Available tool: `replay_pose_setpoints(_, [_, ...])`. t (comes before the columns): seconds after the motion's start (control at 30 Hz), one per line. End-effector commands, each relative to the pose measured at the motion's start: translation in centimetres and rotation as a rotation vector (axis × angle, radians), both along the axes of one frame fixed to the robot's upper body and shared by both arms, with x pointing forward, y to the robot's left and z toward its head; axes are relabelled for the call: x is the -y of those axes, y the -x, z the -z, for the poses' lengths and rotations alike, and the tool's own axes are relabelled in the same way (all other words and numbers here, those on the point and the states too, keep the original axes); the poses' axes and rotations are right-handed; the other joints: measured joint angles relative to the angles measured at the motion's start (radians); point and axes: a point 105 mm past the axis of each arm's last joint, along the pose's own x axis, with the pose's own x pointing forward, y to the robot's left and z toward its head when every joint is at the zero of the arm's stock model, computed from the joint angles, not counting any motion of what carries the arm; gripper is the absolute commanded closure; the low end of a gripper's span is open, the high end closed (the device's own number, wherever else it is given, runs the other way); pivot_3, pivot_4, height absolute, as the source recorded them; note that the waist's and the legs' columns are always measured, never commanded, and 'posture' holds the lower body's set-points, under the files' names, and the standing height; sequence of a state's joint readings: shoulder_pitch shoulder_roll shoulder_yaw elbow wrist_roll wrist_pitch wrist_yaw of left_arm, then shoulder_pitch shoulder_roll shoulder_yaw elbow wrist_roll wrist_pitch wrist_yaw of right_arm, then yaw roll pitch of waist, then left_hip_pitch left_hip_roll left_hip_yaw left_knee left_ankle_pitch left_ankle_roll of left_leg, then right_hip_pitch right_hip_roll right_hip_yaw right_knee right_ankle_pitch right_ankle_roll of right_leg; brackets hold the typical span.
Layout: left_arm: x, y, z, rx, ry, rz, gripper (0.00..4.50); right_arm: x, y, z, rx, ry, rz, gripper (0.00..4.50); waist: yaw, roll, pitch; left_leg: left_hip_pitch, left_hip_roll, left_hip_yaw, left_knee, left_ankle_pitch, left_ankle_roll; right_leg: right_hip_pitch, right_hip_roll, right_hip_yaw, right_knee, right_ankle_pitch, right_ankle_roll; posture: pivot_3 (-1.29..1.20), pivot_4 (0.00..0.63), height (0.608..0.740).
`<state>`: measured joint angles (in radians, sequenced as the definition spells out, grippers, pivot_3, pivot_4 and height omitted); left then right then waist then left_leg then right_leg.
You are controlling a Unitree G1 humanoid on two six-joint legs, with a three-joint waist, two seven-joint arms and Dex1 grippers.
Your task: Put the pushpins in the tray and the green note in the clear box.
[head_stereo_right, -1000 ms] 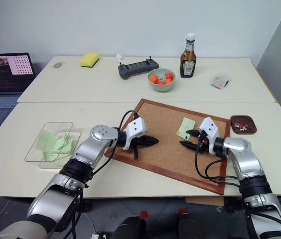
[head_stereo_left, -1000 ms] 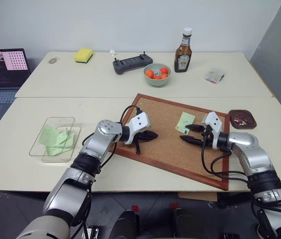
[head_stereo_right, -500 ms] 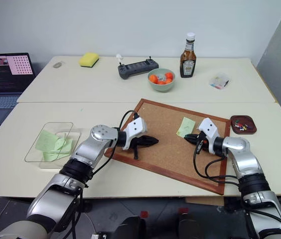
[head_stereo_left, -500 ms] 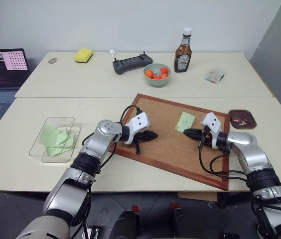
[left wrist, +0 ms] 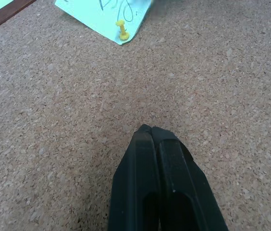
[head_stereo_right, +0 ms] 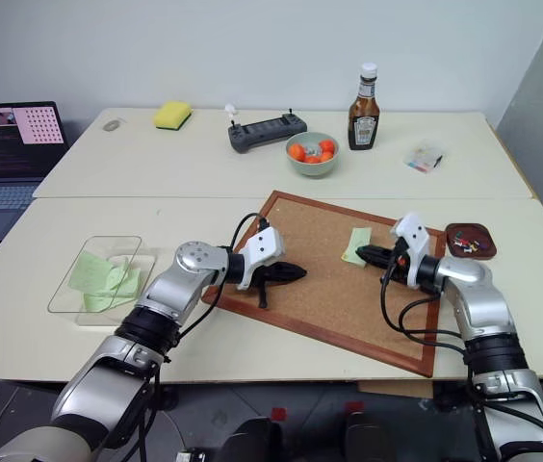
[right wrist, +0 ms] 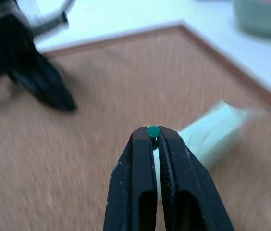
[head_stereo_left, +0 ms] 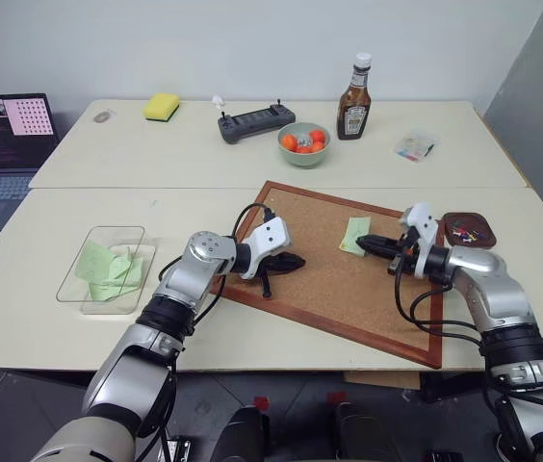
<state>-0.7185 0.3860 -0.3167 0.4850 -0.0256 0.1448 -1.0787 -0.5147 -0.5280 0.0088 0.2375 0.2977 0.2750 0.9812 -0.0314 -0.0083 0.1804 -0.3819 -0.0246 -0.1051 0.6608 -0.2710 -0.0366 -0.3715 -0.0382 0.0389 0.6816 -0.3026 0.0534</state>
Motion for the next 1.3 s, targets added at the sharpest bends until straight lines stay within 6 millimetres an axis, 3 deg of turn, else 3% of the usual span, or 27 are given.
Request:
replay_pose_setpoints(0.03, [-0.6,0.4,2.4,-0.058,-0.08,-0.018,4.5,0.9,-0.1,-2.0,0.047,-0.047,0.047,4.47,0.0,0.0,0.0,0.0,0.0,0.0,0.0,0.0,0.0,0.0,0.0,0.0,0.0,0.0,0.0,0.0,0.15,0.74])
replay_pose_setpoints(0.17, [-0.5,0.4,2.4,-0.058,-0.08,-0.015,4.5,2.3,-0.9,-3.2,0.068,-0.097,0.159,4.47,0.0,0.0,0.0,0.0,0.0,0.0,0.0,0.0,0.0,0.0,0.0,0.0,0.0,0.0,0.0,0.0,0.15,0.74])
replay_pose_setpoints(0.37, [-0.4,0.4,2.4,-0.058,-0.08,-0.012,4.5,10.2,-4.2,-4.0,0.133,-0.045,0.633,4.47,0.001,0.0,0.0,0.0,0.0,0.001,0.0,0.0,0.0,0.0,0.0,0.0,0.0,0.0,0.0,0.0,0.15,0.74])
replay_pose_setpoints(0.47, [-0.4,0.4,2.4,-0.059,-0.08,-0.012,4.5,13.7,-4.7,-3.6,0.103,-0.025,0.798,4.47,0.003,0.0,0.0,0.0,0.0,0.001,0.0,0.0,0.0,0.0,0.0,0.0,0.0,0.0,0.0,0.0,0.15,0.74])
replay_pose_setpoints(0.57, [-0.5,0.4,2.4,-0.06,-0.08,-0.012,4.5,16.0,-4.8,-2.9,0.064,-0.003,0.9,4.47,0.002,0.0,0.0,0.0,-0.001,0.001,-0.001,0.0,0.0,0.0,-0.001,0.001,0.0,0.0,0.0,0.0,0.15,0.74])
replay_pose_setpoints(0.7, [-0.5,0.3,2.4,-0.061,-0.081,-0.013,4.5,17.2,-4.9,-2.0,0.01,0.007,0.948,4.47,0.0,0.0,0.0,0.0,0.0,0.003,0.0,0.0,0.001,0.0,-0.001,0.002,0.0,0.0,0.0,0.0,0.15,0.74])
replay_pose_setpoints(1.0, [-0.6,0.3,2.3,-0.062,-0.081,-0.016,4.5,17.4,-5.1,-0.9,-0.05,0.001,0.96,4.47,0.001,0.0,0.0,0.0,0.0,0.003,0.0,0.0,0.001,0.0,-0.001,0.002,0.0,0.0,0.0,0.0,0.15,0.74])
replay_pose_setpoints(1.03, [-0.6,0.3,2.3,-0.061,-0.081,-0.016,4.5,17.5,-5.1,-0.8,-0.051,0.003,0.961,3.94,0.0,0.0,0.0,0.0,0.0,0.003,0.0,0.0,0.001,0.0,-0.001,0.002,0.0,0.0,0.0,0.0,0.15,0.74])
replay_pose_setpoints(1.3, [-0.7,0.3,2.2,-0.058,-0.082,-0.018,4.5,17.9,-5.1,-0.7,-0.046,0.016,0.972,2.46,0.0,0.0,0.0,0.0,0.0,0.003,0.0,0.0,0.001,0.0,-0.001,0.002,0.0,0.0,0.0,0.0,0.15,0.74])
